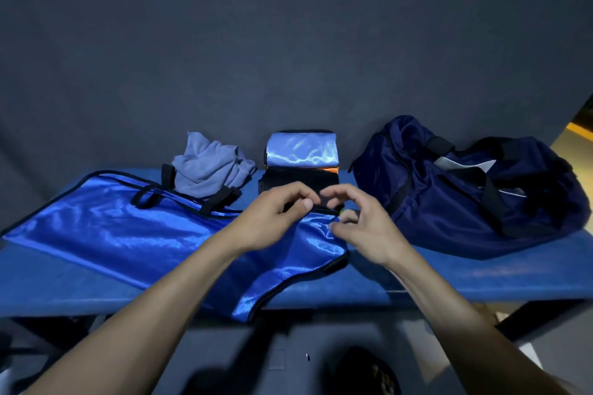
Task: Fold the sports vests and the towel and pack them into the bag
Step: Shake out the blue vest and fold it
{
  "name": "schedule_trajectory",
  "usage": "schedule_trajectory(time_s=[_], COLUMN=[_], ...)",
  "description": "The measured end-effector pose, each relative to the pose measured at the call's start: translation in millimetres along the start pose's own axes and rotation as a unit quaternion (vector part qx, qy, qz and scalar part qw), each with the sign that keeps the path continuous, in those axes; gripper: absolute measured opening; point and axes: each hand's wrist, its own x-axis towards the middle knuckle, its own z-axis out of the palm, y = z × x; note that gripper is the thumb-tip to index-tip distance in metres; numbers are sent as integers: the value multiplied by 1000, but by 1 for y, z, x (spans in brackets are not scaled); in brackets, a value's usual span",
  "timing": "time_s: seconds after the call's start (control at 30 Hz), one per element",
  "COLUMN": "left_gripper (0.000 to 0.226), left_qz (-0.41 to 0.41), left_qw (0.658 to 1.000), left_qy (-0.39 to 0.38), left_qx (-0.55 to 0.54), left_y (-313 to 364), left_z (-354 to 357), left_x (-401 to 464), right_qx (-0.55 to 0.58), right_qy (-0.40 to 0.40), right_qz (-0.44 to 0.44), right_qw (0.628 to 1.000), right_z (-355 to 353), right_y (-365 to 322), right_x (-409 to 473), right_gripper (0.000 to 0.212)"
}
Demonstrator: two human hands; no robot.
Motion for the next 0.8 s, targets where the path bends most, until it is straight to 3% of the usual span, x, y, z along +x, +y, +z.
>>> schedule_trajectory(time_s=[0.1,0.27,0.4,0.5,0.63,0.8], left_gripper=[24,41,22,10,11,11], left_qz=[12,-23,19,14,1,-22], left_qw=[999,994,997,996,993,994], left_qy=[-5,-74,-73,-58,-58,-4], left_qx=[48,-76,-28,-59,-106,-104], left_y=[0,3,4,5,5,3], left_z=[0,6,10,7,8,11], left_x=[3,4,6,10,9,10], right_qx=[6,-52,-80,-81,-69,44], right_qy=[3,17,10,12,22,48], right_qz=[-38,-85,-97,-90,-76,12], right_qw=[999,995,992,993,994,998], right_z=[5,10,8,8,7,11], right_y=[-4,-6,-5,-4,-4,-5], right_x=[-3,-7,-8,-11,-13,-11], right_gripper=[69,80,86,85,83,66])
